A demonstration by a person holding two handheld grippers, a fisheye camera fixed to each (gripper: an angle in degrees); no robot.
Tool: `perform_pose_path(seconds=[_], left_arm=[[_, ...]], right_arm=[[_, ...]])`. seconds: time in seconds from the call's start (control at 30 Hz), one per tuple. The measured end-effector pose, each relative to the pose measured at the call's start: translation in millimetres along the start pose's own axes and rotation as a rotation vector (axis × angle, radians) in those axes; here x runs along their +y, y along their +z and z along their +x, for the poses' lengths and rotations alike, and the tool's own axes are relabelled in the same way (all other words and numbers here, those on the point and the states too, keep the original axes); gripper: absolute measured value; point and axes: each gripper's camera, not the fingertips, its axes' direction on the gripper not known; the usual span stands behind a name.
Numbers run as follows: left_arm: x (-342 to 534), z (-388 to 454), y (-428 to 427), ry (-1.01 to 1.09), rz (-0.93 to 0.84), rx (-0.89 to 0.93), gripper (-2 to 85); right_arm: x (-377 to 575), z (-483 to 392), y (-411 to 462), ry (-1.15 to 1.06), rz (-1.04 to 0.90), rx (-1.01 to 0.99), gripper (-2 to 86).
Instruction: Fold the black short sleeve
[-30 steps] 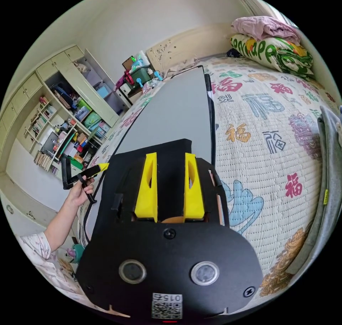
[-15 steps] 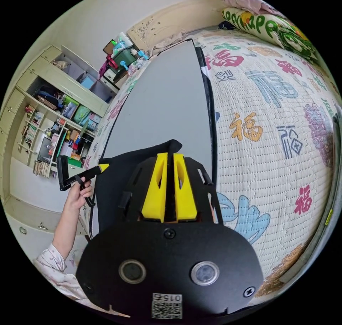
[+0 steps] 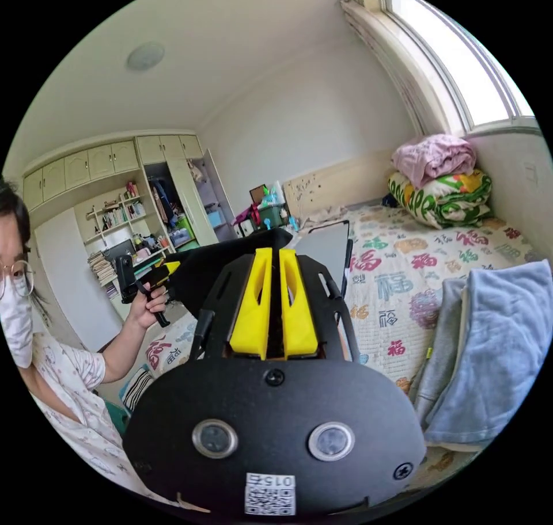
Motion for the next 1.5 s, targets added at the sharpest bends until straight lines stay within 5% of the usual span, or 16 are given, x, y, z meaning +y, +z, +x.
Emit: perform_pose_path(seconds=[0.27, 0.83, 1.03, 1.23, 1.37, 1.5], left_arm=[[28, 90, 12, 0.099, 0.067, 0.103, 1.4], [67, 128, 87, 0.114, 0.040, 0.494, 1.8], [50, 86, 214, 0.055, -0.024, 0.487, 3.1], [72, 5, 391, -0.119, -0.194, 0.094, 5.7], [119, -42, 374, -0.036, -0.187, 0.212, 5.7], [158, -99, 306, 0.043, -0.233, 0.163, 5.6]], right_arm=[[5, -78, -155, -0.129, 0.171, 0.176, 0.5], [34, -105, -292, -0.204, 0.370, 0.498, -0.1], [-11, 1, -249, -0.179, 0.307, 0.756, 0.3], [-53, 261, -93, 0.046, -0.002, 1.075, 0.8], [1, 391, 12, 0.095, -0.319, 1.343, -0.5], [43, 428, 67, -0.154, -0.399, 1.662, -0.7]])
